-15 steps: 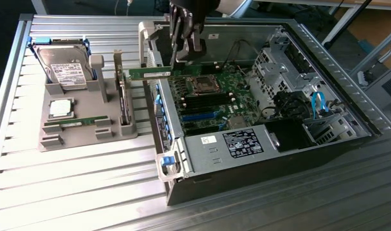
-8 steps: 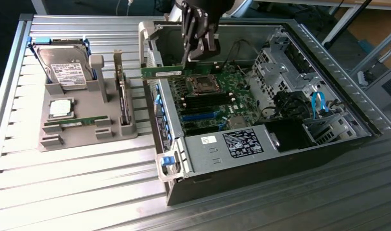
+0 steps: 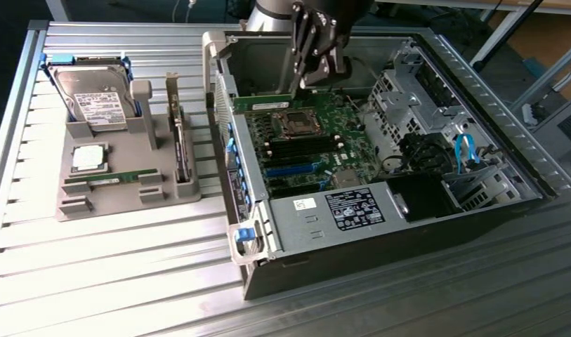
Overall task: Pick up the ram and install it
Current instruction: 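Pick up the ram and move it above insertion slot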
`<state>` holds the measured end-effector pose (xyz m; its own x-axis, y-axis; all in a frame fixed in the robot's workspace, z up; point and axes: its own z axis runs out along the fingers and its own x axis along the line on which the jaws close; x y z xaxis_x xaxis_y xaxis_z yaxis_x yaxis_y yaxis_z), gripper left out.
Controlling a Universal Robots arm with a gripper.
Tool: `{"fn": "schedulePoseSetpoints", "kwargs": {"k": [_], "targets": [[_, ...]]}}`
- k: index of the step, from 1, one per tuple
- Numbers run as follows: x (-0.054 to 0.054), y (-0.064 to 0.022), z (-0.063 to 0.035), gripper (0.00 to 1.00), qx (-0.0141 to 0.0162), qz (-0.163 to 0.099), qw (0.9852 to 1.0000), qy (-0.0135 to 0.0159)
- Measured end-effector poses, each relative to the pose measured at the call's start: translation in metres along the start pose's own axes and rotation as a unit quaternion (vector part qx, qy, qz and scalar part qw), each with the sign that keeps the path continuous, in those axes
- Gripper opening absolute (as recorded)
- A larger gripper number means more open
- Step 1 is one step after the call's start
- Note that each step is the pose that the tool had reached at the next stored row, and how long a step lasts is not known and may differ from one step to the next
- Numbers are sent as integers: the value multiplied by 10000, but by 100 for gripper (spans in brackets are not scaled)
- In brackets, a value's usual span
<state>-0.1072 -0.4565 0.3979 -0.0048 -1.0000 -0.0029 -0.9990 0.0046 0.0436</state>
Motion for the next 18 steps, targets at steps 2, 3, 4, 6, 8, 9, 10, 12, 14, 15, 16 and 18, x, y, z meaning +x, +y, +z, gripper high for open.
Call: {"fn": "schedulePoseSetpoints", "kwargs": {"k": [2, 3, 4, 6, 8, 9, 10, 12, 14, 15, 16, 18], "targets": [[0, -80, -4, 12, 0, 0, 10000, 0], [0, -109, -5, 12, 0, -1, 10000, 0], [-1, -134, -6, 12, 0, -1, 10000, 0], [-1, -222, -10, 12, 0, -1, 10000, 0], [-1, -318, -14, 12, 0, -2, 10000, 0], [-1, -353, -16, 12, 0, -1, 10000, 0], [-2, -388, -17, 12, -1, -2, 10000, 0], [-2, -451, -20, 12, -1, -2, 10000, 0], [-2, -510, -23, 12, 0, -2, 10000, 0], [-2, -536, -24, 12, 0, -2, 10000, 0], [-2, -553, -24, 12, 0, -2, 10000, 0], [-2, -621, -27, 12, 0, -2, 10000, 0]]}}
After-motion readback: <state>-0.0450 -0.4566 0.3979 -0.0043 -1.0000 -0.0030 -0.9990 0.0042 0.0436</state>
